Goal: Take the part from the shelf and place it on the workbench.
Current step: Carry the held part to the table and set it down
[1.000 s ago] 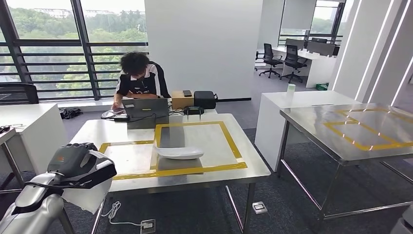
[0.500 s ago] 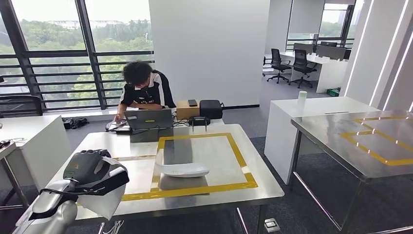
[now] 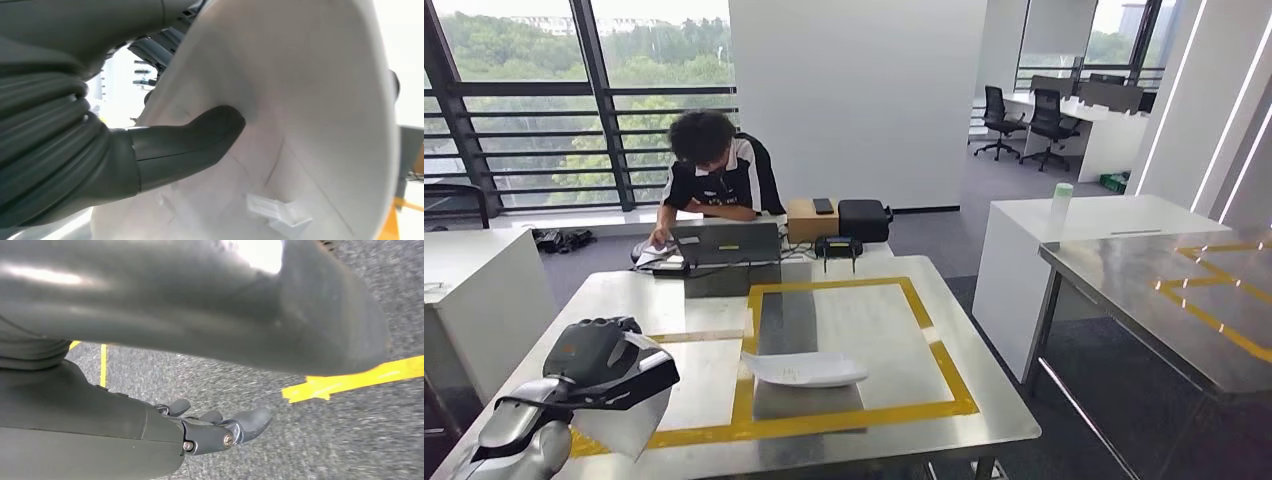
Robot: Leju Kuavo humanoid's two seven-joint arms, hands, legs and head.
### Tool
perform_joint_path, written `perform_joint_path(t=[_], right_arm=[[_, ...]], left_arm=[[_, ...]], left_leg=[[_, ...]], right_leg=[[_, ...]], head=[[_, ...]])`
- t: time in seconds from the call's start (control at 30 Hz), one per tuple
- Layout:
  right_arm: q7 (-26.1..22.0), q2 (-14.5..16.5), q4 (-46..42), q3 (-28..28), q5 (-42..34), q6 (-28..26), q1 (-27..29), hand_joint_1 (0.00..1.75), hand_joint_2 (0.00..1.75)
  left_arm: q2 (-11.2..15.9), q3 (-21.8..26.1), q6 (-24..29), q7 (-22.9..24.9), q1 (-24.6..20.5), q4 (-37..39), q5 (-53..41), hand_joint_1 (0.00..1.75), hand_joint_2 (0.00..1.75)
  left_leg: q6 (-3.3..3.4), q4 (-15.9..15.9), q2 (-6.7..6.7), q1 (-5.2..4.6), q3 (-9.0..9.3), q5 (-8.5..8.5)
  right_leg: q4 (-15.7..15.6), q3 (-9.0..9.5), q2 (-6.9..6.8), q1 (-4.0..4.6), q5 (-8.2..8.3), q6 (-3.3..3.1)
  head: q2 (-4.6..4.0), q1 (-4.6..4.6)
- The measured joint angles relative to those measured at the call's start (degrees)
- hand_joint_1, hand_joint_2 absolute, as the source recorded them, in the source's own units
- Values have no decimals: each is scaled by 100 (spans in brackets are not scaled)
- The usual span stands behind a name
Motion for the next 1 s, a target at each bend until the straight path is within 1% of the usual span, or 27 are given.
perform_joint_path(t=[0.03, 0.07, 0.1, 0.13, 0.17, 0.2, 0.23, 0.3, 0.33, 0.37, 0.43, 0.47, 0.5, 0.53, 0.57, 0.6, 0.63, 0.67, 0.7, 0.73, 0.8, 0.83, 0.87, 0.9, 0.93, 0.97, 1.0], right_arm=[[2, 0, 0, 0, -4, 0, -1, 0, 0], [4, 1, 0, 0, -12, 0, -1, 0, 0], [5, 1, 0, -1, -23, 0, 0, 0, 0], [4, 2, 0, -1, -35, 0, 2, 0, 0], [4, 2, 0, -1, -46, 0, 4, 0, 0], [2, 2, 0, -1, -56, 0, 7, 0, 0], [-2, 2, 0, -1, -65, 0, 12, 0, 0], [-8, 4, 1, -1, -89, 0, 32, 0, 0], [-11, 7, 1, -1, -99, 0, 41, 0, 0], [-12, 9, 1, -1, -107, 0, 47, 0, 0], [-13, 11, 0, -1, -118, 0, 39, 0, 0], [-13, 11, 0, -2, -124, 0, 34, 0, 0], [-12, 10, 0, -2, -132, 0, 27, 0, 0], [-9, 10, 0, -3, -139, -1, 21, 0, 0], [-6, 9, 0, -3, -145, -1, 16, 0, 0], [-1, 9, 0, -3, -149, -2, 12, 0, 0], [3, 10, 0, -4, -151, -2, 13, 0, 0], [6, 12, 0, -6, -153, -2, 20, 0, 0], [10, 16, 0, -8, -155, -2, 28, 0, 0], [11, 25, 0, -11, -161, -2, 36, 0, 0], [15, 54, 2, -20, -182, -1, 52, 0, 0], [20, 68, 3, -27, -194, -1, 47, 0, 0], [22, 78, 3, -34, -206, 0, 45, 0, 0], [26, 85, 3, -41, -214, 1, 35, 0, 0], [27, 84, 2, -47, -218, 0, 31, 0, 0], [25, 83, 1, -51, -221, 0, 30, 0, 0], [25, 82, 1, -54, -221, 0, 26, 0, 0]], left_arm=[[-4, 0, -2, 3, 4, -4, -1, 150, 175], [-14, 0, -2, 8, 10, -3, -3, 150, 175], [-26, 0, -1, 13, 18, -2, -8, 150, 175], [-37, 0, 6, 22, 30, -2, -15, 150, 175], [-45, 0, 15, 32, 43, -2, -28, 150, 175], [-50, 0, 27, 42, 55, -2, -41, 150, 175], [-54, 0, 40, 50, 66, -1, -53, 150, 175], [-60, -1, 68, 62, 77, 16, -66, 150, 175], [-61, -2, 80, 69, 83, 27, -69, 150, 175], [-51, -3, 91, 75, 90, 38, -71, 150, 175], [-16, -4, 103, 85, 106, 45, -72, 150, 175], [9, -4, 109, 91, 114, 49, -75, 150, 175], [31, -5, 113, 100, 121, 55, -85, 150, 175], [61, -7, 115, 119, 138, 65, -97, 150, 175], [97, -8, 118, 140, 161, 80, -110, 150, 175], [139, -9, 119, 160, 191, 97, -122, 150, 175], [182, -9, 120, 179, 227, 116, -126, 150, 175], [225, -9, 121, 190, 260, 134, -128, 150, 175], [266, -9, 123, 195, 286, 150, -127, 150, 175], [309, -8, 126, 198, 304, 166, -124, 150, 175], [410, -5, 138, 201, 324, 197, -119, 150, 175], [459, -1, 145, 201, 334, 211, -119, 150, 175], [501, 4, 151, 203, 347, 221, -117, 150, 175], [537, 9, 158, 201, 357, 228, -115, 150, 175], [558, 14, 165, 191, 372, 230, -108, 150, 175], [580, 20, 175, 175, 380, 232, -98, 150, 175], [602, 28, 193, 153, 387, 235, -86, 150, 175]], left_leg=[[23, -13, 2, 0, 87, -74], [38, -15, 3, -2, 173, -152], [42, -15, -1, -4, 259, -232], [39, -15, -5, -4, 358, -315], [29, -15, -7, -4, 467, -404], [15, -15, -7, -4, 588, -498], [-1, -16, -3, -4, 701, -594], [-46, -1, -9, -8, 889, -784], [-79, -6, -17, -7, 945, -876], [-124, 14, -27, -2, 1010, -926], [-209, 161, -31, 26, 1034, -904], [-242, 379, -23, 39, 961, -817], [-258, 672, -13, 47, 786, -756], [-262, 1023, -3, 51, 540, -758], [-266, 1344, 3, 49, 275, -858], [-265, 1575, 6, 47, 25, -1056], [-260, 1686, 7, 43, -177, -1288], [-248, 1664, 7, 36, -312, -1461], [-221, 1515, 8, 22, -383, -1498], [-186, 1263, 8, -1, -407, -1345], [-110, 539, 14, -77, -394, -504], [-85, 254, 7, -110, -368, -120], [-64, 56, 2, -126, -345, 143], [-49, -26, -8, -127, -312, 185], [-28, -17, -13, -108, -250, 196], [-11, -24, -14, -93, -201, 181], [6, -20, -14, -83, -145, 158]], right_leg=[[343, -256, -13, -12, -12, 31], [633, -514, -19, -25, -115, 58], [822, -748, -20, -39, -285, 78], [890, -931, -22, -54, -453, 94], [815, -1039, -24, -69, -542, 103], [603, -1076, -27, -83, -485, 105], [288, -1058, -31, -96, -254, 103], [-420, -974, -56, -95, 512, 75], [-635, -931, -66, -75, 788, 50], [-758, -892, -72, -55, 925, 11], [-782, -756, -66, -27, 855, -83], [-793, -677, -63, -28, 800, -135], [-795, -594, -61, -25, 740, -182], [-798, -514, -56, -26, 669, -222], [-796, -433, -46, -22, 593, -249], [-796, -349, -30, -18, 515, -266], [-794, -254, -12, -11, 431, -271], [-790, -153, 4, -4, 344, -273], [-786, -46, 14, 3, 254, -273], [-782, 64, 20, 8, 161, -272], [-770, 229, 36, 19, -16, -257], [-765, 289, 46, 32, -102, -237], [-747, 343, 56, 48, -168, -216], [-724, 398, 63, 64, -214, -195], [-690, 416, 55, 72, -242, -179], [-558, 379, 39, 73, -223, -159], [-343, 261, 21, 64, -202, -131]], head=[[1, 1], [2, 3], [2, 4], [2, 7], [2, 9], [2, 10], [2, 12], [1, 10], [1, 7], [1, 3], [4, 1], [5, -2], [6, -2], [6, -6], [6, -9], [6, -9], [6, -9], [6, -9], [6, -10], [5, -10], [4, -14], [4, -12], [4, -12], [4, -10], [6, -6], [6, -5], [7, -2]])
